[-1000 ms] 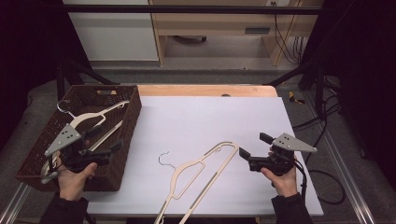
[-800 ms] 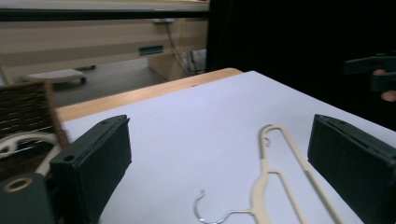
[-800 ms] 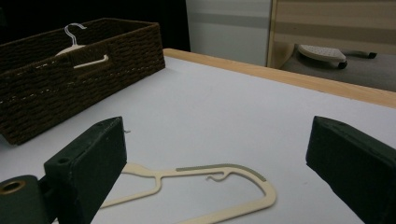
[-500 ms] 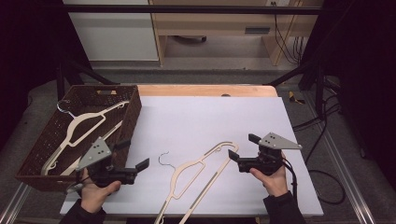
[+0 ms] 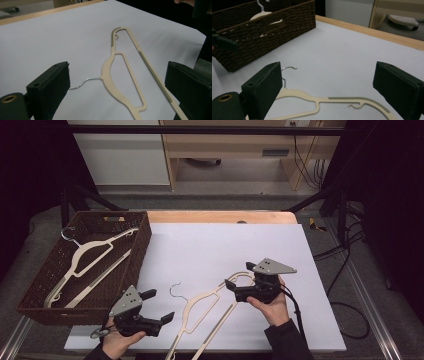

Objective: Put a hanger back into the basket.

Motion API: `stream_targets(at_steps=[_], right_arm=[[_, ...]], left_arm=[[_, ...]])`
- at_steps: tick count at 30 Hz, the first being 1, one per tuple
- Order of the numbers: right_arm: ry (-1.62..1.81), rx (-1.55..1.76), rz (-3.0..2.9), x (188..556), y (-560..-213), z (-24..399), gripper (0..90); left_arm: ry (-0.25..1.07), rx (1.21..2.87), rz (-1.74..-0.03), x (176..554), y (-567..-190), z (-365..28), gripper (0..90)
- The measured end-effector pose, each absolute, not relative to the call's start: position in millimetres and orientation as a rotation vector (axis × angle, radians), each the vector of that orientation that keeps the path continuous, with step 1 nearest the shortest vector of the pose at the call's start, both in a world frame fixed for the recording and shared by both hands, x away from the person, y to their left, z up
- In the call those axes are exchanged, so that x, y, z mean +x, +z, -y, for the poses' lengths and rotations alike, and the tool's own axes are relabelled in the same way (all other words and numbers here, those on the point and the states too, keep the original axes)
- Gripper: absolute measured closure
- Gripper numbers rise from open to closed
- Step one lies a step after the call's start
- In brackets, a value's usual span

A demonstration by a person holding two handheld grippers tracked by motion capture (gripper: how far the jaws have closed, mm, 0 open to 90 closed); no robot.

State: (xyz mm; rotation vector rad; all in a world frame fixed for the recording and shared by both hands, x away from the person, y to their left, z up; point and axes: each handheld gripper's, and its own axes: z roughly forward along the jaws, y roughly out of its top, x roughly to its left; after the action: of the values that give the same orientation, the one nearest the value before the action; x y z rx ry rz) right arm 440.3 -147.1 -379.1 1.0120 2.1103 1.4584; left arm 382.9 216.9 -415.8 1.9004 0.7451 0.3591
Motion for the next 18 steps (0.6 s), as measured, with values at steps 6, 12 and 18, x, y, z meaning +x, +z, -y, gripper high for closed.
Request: stream_targets(at_steps=[6, 12, 18], right_arm=[[1.392, 1.0, -2.187, 448.7, -383.7, 118.5, 9.9], [1.343, 0.988, -2.242, 456.2, -391.6, 88.3, 13.9], [1.268, 0.927, -2.36, 463.0, -405.6, 52.1, 20.9]], left_arm=[[0.329, 1.943, -0.747, 382.9, -430.3, -215.6, 5.9], [0.325, 1.966, -0.752, 380.6, -439.0, -216.3, 6.1], [0.329, 1.993, -0.763, 377.8, -447.3, -219.7, 6.1]])
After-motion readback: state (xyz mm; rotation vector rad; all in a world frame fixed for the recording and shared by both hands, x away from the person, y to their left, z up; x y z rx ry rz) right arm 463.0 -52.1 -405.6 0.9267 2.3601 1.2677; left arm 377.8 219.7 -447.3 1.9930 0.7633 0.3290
